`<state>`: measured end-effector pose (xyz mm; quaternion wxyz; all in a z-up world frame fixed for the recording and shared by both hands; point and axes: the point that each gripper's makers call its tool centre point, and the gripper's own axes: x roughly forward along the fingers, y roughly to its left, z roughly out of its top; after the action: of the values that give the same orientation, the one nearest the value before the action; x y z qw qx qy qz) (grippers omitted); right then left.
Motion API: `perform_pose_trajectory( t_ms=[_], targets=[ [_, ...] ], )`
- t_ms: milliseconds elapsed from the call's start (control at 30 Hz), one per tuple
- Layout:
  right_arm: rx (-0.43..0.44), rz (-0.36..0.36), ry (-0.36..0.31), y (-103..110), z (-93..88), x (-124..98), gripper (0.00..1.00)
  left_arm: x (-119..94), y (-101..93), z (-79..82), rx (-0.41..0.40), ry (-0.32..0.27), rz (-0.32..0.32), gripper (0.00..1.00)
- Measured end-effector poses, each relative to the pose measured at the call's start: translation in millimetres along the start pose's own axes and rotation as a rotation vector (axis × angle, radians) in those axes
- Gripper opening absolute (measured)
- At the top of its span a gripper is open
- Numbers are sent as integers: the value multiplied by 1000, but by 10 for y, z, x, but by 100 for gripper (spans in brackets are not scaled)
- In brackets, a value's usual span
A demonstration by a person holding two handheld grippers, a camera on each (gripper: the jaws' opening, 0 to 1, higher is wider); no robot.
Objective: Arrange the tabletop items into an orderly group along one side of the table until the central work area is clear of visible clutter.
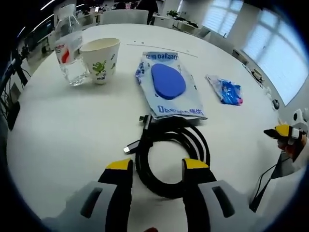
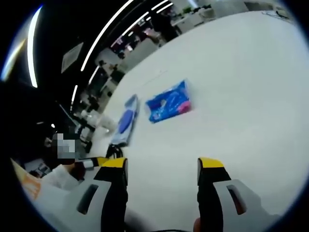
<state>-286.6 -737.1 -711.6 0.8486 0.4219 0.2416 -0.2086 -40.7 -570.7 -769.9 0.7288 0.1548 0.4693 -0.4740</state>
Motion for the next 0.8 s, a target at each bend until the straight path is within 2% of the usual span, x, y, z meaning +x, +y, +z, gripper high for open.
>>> perform_pose_trajectory(
  t_ms=[33,67,167,233,267,300,333,400,467,600,700,800],
  targets=[
    [1,0,-2,-4,6,-3,57,6,80,94,18,-53,39,31],
    [3,0,-5,-2,8,-9,57,16,49,36,0,-24,21,29],
    [8,-1,-11,-14,13,-18,56,0,93,42,6,-33,41,22],
    [11,-5,-7,-37,-7,-13,56,-12,180,-5,39,-18,77,9],
    [11,-5,-6,-37,-12,-12,56,-11,184,20,16,-35,66,9],
    [14,-5,-3,-37,-20,-9,55,-26,156,7,-79,-32,51,8],
    [15,-4,-2,-35,-28,-5,55,-35,150,14,-127,-38,44,6],
    [14,0,0,-18,-30,3,55,-63,125,50,-165,-72,14,5],
    [10,4,0,0,-21,14,55,-102,107,11,-141,-56,8,5],
    [3,15,4,40,-11,43,55,-193,21,49,-142,-81,-32,4],
    [-5,28,11,90,-19,71,55,-290,-69,91,-47,-108,-47,3],
    [-14,48,22,150,-46,104,55,-376,-180,121,-36,-135,-81,3]
  ],
)
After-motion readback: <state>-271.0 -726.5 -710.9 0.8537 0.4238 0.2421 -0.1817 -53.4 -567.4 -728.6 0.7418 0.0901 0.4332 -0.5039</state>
